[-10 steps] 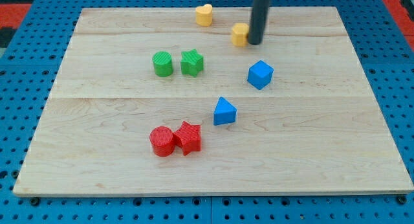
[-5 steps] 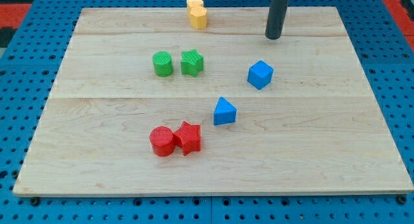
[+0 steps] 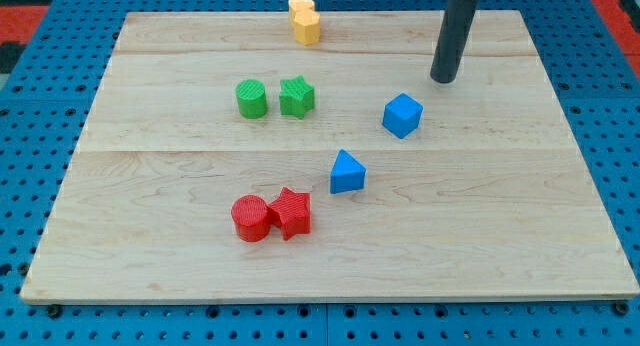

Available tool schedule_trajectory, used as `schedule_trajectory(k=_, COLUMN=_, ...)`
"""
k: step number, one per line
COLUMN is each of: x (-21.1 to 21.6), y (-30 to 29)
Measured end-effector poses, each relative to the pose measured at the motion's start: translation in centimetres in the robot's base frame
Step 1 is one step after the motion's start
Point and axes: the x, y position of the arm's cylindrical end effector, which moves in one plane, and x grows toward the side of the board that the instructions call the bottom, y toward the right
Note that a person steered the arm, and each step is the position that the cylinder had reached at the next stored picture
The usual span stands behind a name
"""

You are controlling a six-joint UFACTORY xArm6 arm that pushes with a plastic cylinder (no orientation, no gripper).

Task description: Move the blue blocks at the center right of the board

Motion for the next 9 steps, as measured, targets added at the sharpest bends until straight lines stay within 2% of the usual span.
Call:
schedule_trajectory(k=1, x=5.0, y=2.0)
schedule_trajectory(k=2, x=5.8, y=0.3)
schedule_trajectory(k=4, x=3.7, y=0.1)
schedule_trajectory(k=7, x=2.9, y=1.1)
schedule_trajectory(k=9, x=2.8, y=-4.6)
